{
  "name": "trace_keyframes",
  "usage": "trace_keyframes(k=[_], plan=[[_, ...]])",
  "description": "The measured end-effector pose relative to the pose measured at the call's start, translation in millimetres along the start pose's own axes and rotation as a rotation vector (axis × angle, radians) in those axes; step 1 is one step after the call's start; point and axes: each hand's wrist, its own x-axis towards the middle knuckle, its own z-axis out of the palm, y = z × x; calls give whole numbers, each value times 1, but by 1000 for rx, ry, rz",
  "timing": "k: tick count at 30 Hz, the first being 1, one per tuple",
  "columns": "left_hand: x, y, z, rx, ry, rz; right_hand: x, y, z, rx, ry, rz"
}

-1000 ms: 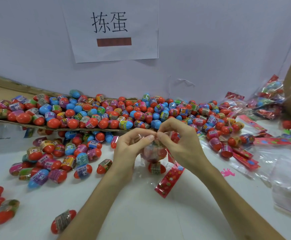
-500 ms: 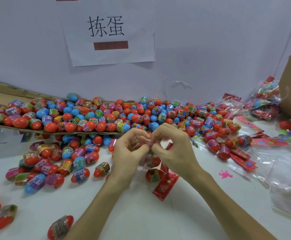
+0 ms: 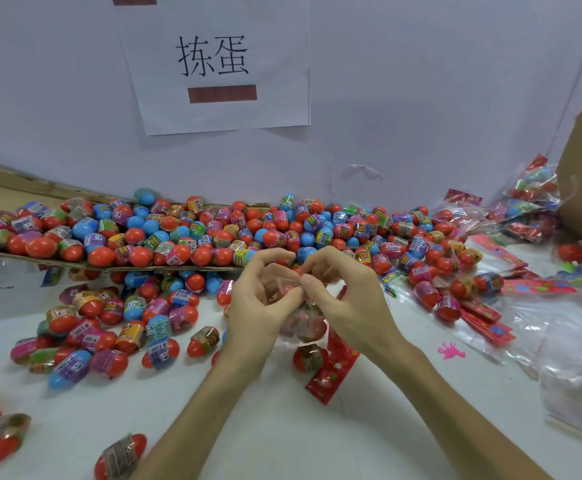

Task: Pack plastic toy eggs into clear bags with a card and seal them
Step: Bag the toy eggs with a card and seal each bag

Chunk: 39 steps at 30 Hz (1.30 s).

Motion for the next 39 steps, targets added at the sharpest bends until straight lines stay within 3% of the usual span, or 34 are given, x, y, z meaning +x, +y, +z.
trace_keyframes(k=[6,13,15,18,23,30,39], plan=[[1,2,1,-49,-20,-33,2,2,0,65,36,85],[7,-1,-2,-131,-6,-244,12,10,-17,287,267,328],[8,-1,-2,-250,30,-339,13,14,-20,355,248,394],[10,-3,-5,-323,97,-337,14,14,-16,444,139,471],[13,-2,-11,-117,169,-192,14,13,-18,353,147,359],[7,-1,-7,120,110,-85,10,10,-13,199,31,135],[5,0,-8,191,47,-1,7,7,-12,135,-1,44]])
